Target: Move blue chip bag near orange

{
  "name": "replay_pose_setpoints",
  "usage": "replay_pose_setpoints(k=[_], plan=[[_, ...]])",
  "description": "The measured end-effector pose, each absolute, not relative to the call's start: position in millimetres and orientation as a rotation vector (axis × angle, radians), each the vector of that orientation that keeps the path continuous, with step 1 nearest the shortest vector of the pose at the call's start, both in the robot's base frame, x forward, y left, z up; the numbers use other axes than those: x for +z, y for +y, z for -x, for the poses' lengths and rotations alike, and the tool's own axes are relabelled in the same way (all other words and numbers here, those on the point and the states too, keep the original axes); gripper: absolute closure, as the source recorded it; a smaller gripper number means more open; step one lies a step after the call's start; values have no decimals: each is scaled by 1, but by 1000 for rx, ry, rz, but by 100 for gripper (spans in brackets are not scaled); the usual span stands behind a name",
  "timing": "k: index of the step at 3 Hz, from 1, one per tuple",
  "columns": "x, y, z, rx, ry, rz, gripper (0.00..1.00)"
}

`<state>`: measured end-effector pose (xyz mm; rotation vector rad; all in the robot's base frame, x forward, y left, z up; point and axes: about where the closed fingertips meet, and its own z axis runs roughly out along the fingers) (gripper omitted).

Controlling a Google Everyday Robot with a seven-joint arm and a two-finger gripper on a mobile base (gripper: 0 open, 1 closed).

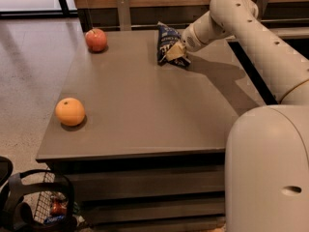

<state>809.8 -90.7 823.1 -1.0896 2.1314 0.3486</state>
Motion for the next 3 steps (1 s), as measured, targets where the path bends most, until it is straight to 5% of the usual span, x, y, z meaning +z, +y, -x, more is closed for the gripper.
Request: replay_pose_setpoints(k=[1,3], plan=[[823,-91,-810,349,2132,1090,86],[823,-90,-810,349,2132,1090,31]])
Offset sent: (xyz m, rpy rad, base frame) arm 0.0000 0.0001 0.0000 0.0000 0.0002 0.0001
